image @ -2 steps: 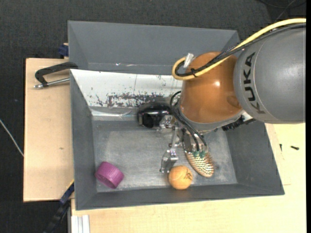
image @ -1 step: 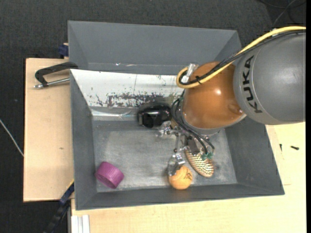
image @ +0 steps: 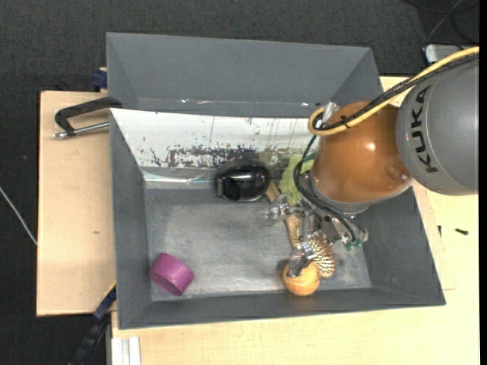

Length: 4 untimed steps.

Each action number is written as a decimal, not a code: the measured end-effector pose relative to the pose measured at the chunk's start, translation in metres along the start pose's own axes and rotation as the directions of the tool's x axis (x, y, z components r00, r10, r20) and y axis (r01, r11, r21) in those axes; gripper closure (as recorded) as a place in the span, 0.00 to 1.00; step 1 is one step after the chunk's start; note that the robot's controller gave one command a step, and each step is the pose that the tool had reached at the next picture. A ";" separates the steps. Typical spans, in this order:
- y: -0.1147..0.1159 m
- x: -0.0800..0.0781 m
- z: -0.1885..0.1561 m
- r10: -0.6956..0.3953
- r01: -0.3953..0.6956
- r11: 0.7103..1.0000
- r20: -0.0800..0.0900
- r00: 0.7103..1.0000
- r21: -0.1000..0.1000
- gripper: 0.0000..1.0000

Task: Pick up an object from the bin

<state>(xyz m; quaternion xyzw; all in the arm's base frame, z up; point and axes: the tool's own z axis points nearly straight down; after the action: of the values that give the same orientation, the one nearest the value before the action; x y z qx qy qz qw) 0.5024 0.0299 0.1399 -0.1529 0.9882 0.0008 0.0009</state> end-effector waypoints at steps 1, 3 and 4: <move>-0.012 0.009 0.004 -0.035 0.035 0.999 -0.001 0.999 0.002 0.00; -0.080 0.036 0.064 0.096 -0.096 0.995 -0.004 0.995 0.002 1.00; -0.080 0.036 0.064 0.097 -0.097 0.995 -0.004 0.995 0.002 1.00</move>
Offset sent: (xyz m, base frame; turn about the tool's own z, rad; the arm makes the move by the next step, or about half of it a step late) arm -0.0100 -0.0532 -0.0699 -0.1947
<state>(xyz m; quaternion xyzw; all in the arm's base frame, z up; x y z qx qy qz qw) 0.4926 -0.0574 0.0758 -0.1048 0.9945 -0.0003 -0.0009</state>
